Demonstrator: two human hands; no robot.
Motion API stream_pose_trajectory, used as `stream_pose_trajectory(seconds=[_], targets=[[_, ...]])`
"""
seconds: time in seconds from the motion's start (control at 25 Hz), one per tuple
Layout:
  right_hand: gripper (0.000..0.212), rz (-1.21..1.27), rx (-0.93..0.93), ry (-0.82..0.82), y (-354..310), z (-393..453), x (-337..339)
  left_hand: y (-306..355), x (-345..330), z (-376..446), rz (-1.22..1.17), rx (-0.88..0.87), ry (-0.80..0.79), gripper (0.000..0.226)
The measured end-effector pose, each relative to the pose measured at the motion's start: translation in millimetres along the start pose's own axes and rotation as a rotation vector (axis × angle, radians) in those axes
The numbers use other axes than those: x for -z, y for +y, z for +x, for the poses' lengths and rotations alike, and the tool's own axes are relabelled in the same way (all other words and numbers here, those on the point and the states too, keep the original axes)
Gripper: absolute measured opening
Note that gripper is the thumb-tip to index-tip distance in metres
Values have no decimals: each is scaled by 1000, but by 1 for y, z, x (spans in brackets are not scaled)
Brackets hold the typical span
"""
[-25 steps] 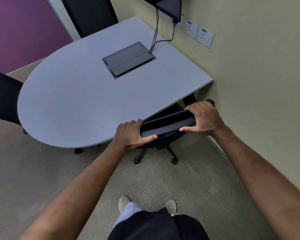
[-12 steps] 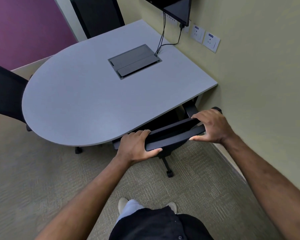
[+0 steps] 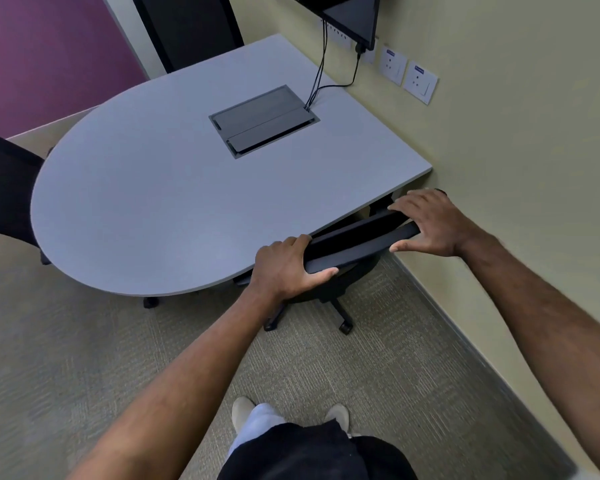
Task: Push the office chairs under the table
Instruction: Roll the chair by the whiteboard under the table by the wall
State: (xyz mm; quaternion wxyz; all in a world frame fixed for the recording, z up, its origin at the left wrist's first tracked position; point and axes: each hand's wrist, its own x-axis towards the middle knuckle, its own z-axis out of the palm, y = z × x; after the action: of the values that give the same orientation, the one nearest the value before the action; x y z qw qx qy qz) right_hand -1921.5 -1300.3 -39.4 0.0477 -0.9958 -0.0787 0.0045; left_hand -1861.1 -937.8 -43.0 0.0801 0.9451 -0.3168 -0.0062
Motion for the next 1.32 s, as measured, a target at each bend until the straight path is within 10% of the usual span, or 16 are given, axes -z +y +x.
stream_pose_trajectory(seconds=[1.32], targets=[[115,286,-179,41,7,16,-12,-10,-2,31,19,24,32,96]])
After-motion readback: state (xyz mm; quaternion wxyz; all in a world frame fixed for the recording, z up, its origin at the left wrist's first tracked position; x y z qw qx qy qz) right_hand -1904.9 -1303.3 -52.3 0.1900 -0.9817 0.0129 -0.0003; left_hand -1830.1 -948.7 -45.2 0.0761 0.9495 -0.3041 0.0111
